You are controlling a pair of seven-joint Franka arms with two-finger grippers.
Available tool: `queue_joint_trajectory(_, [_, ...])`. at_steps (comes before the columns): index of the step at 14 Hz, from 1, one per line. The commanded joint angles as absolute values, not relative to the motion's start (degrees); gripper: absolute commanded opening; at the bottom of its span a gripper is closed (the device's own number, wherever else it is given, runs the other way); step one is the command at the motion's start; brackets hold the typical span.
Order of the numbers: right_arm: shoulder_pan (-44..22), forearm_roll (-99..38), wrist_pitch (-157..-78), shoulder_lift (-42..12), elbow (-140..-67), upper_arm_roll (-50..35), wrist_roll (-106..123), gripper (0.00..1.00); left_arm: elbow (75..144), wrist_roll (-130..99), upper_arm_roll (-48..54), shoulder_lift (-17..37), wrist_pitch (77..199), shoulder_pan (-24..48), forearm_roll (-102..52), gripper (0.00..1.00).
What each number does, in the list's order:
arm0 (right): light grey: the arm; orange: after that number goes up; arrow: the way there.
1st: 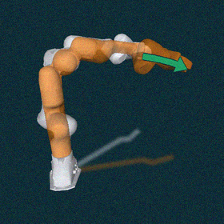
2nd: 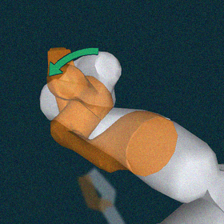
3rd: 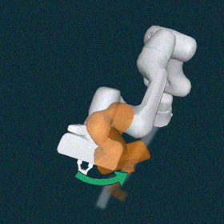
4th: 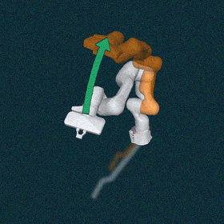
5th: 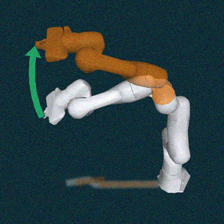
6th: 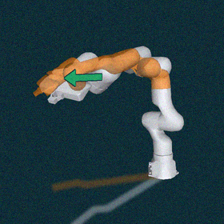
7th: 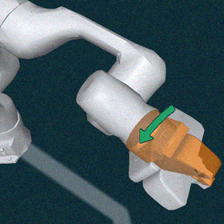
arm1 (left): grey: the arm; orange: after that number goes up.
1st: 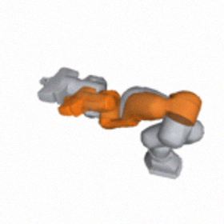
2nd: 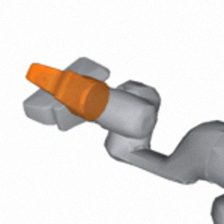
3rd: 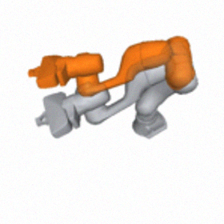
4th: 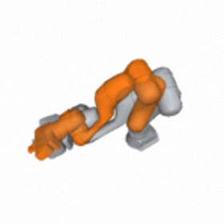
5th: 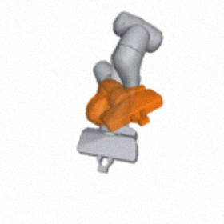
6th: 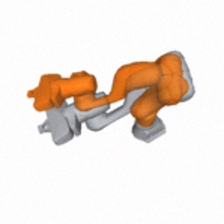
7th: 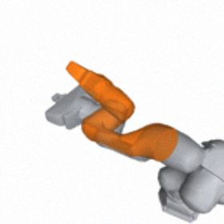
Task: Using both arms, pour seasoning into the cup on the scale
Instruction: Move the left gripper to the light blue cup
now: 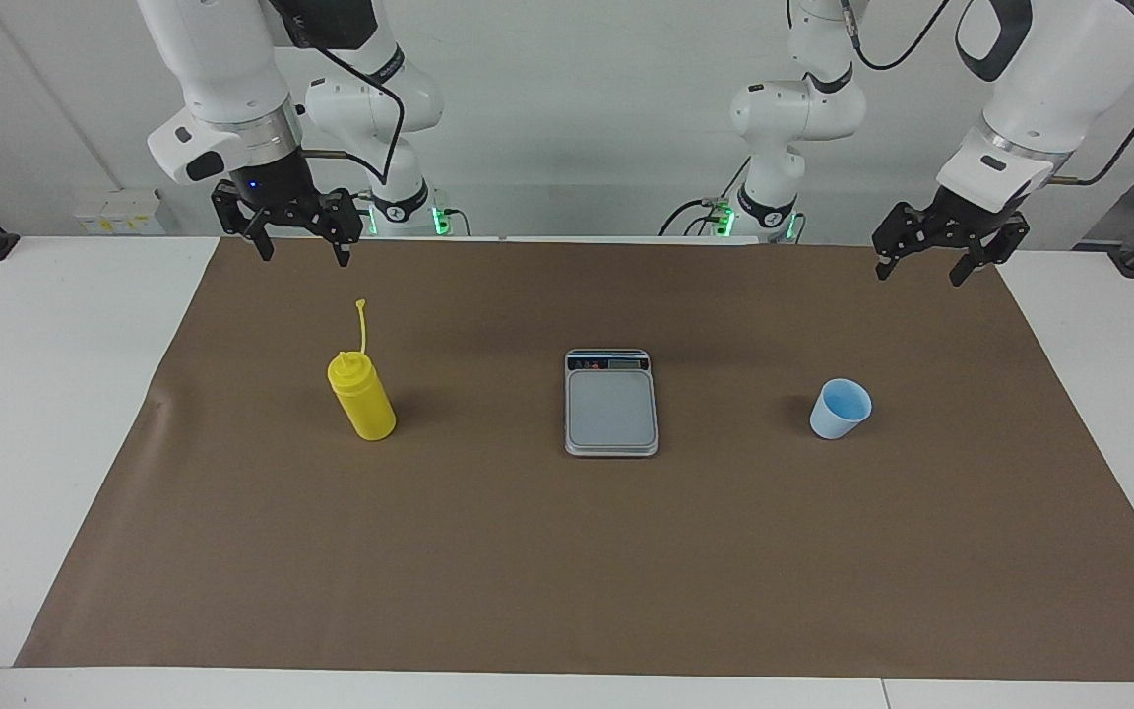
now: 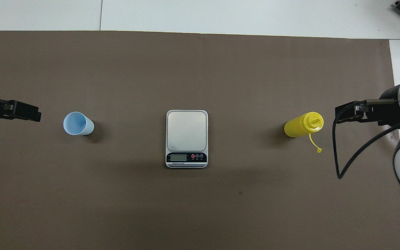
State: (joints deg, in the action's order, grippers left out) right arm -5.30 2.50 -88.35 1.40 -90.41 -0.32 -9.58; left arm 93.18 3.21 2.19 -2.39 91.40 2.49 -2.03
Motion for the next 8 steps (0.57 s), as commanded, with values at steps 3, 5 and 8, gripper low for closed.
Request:
queue_joint_trajectory(3, [-4.40,1.32,-88.68,2.81,-92.02,-0.61,-8.35,1.00,94.66,4.66,2.29,-4.04,91.23,1.85,-2.02,1.00])
queue_joint_trajectory(5, [-4.40,1.23,-88.68,2.81,-92.02,-0.53,-8.35,1.00,94.75,4.75,2.29,-4.04,91.41,1.85,-2.02,1.00])
queue_joint_trajectory(8, [-4.48,1.32,-88.68,2.81,-92.02,-0.61,-8.35,1.00,95.80,4.66,2.29,-4.48,91.93,1.85,-2.02,1.00])
